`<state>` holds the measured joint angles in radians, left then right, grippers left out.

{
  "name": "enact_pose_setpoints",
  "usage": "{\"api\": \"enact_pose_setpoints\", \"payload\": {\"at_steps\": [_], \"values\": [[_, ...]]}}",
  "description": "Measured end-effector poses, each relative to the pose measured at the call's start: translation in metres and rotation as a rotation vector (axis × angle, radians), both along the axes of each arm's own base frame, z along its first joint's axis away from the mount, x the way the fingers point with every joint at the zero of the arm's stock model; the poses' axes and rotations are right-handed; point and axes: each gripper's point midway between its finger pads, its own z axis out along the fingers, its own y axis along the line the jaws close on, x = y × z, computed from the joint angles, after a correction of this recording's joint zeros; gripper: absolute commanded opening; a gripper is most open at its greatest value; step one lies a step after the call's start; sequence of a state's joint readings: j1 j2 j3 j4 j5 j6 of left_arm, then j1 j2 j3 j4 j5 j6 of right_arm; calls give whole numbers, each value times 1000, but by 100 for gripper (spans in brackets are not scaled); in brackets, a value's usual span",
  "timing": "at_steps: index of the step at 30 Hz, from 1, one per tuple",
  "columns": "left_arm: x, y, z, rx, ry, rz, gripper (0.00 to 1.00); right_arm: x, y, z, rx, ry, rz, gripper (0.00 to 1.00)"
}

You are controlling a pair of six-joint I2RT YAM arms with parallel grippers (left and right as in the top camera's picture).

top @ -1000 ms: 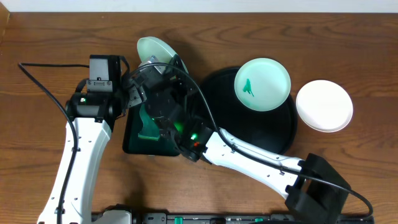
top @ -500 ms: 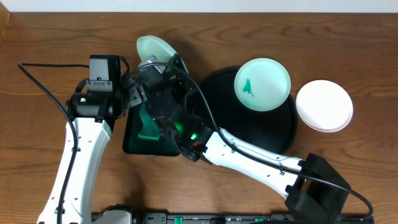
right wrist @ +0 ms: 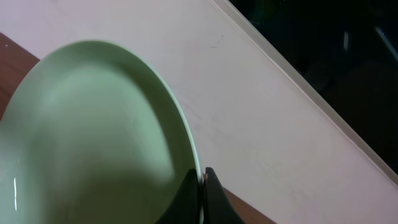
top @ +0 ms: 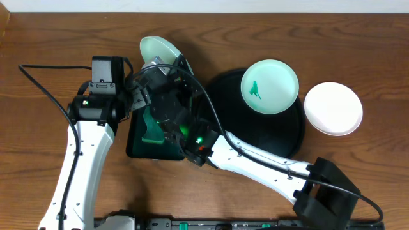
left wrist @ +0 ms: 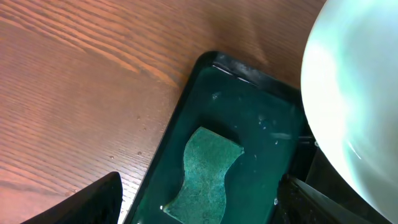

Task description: Clean dirty plates on tray and stack at the side

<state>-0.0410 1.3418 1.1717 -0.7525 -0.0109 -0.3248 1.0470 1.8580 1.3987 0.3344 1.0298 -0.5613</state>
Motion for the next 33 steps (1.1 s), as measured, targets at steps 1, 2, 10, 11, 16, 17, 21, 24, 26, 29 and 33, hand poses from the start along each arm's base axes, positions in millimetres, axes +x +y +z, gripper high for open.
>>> {"api": "enact_pose_setpoints", "payload": {"at_steps": [1, 2, 10, 11, 16, 17, 21, 24, 26, 29, 33], "values": [[0, 0, 0, 0, 0, 0, 80, 0, 0, 0, 0, 0, 0, 1], [0, 0, 0, 0, 0, 0, 80, 0, 0, 0, -2, 1, 0, 1], [0, 0, 0, 0, 0, 0, 80, -1, -2, -13, 11, 40, -7, 1], [0, 0, 0, 0, 0, 0, 80, -1, -3, -15, 20, 50, -10, 1], [0, 0, 0, 0, 0, 0, 80, -1, -12, -43, 75, 147, -38, 1], [0, 0, 0, 0, 0, 0, 80, 0, -16, -52, 93, 178, -45, 1], [0, 0, 0, 0, 0, 0, 80, 5, -25, -83, 210, 312, -49, 1], [0, 0, 0, 0, 0, 0, 80, 10, -28, -102, 328, 418, -35, 1], [0, 0, 0, 0, 0, 0, 80, 14, -28, -111, 404, 485, -21, 1], [0, 0, 0, 0, 0, 0, 80, 21, -31, -122, 489, 568, -5, 1], [0, 0, 0, 0, 0, 0, 80, 26, -41, -128, 546, 643, -6, 1]]}}
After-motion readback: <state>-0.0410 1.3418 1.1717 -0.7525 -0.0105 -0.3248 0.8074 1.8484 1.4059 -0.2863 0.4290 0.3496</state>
